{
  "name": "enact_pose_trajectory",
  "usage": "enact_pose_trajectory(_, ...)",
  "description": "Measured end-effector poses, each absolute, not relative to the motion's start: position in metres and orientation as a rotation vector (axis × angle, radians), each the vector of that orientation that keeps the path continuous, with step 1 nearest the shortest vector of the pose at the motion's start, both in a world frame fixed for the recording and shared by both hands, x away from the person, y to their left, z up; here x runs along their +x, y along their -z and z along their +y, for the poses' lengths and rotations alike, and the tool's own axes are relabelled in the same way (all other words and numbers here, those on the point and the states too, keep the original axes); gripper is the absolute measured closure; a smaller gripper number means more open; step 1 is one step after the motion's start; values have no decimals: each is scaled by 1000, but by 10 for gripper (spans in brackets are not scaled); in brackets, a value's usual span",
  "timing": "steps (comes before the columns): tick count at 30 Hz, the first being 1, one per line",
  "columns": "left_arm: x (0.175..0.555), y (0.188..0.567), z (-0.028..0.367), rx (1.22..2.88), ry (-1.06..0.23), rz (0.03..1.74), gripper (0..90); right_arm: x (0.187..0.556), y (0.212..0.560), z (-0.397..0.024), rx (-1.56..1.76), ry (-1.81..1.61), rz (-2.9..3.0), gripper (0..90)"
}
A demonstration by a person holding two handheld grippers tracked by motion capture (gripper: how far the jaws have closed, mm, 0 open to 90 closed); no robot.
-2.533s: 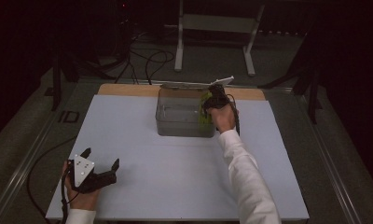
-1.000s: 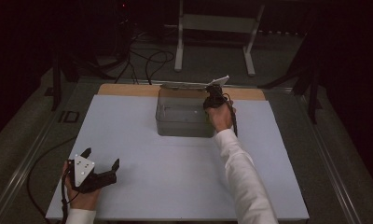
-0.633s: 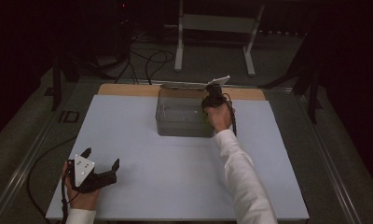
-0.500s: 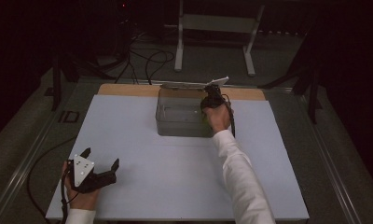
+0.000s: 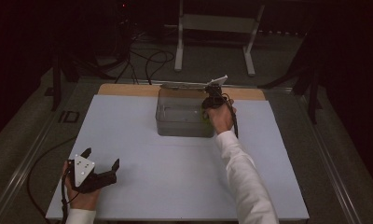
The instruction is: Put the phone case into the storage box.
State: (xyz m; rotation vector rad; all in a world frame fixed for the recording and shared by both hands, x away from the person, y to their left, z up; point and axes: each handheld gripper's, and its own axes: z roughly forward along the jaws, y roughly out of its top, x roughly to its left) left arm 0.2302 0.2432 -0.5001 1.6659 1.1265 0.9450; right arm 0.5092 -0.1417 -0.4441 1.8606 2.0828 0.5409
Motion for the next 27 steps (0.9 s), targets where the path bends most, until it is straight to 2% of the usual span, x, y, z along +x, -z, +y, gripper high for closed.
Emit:
enact_pose_trajectory(3, 230, 500, 243, 1667, -944, 1126, 0, 507, 441, -142, 1830, -544, 2096, 666)
enact_pose_trajectory(10, 231, 500, 243, 1668, -943, 1124, 0, 496, 432, -137, 1632, -552, 2145, 561)
enact_pose_trajectory(15, 230, 500, 242, 1667, -944, 1123, 0, 490, 425, -137, 1596, -571, 2149, 524)
enact_pose_trajectory(27, 231, 500, 242, 1673, -938, 1123, 0, 464, 420, -149, 1533, -717, 2149, 235)
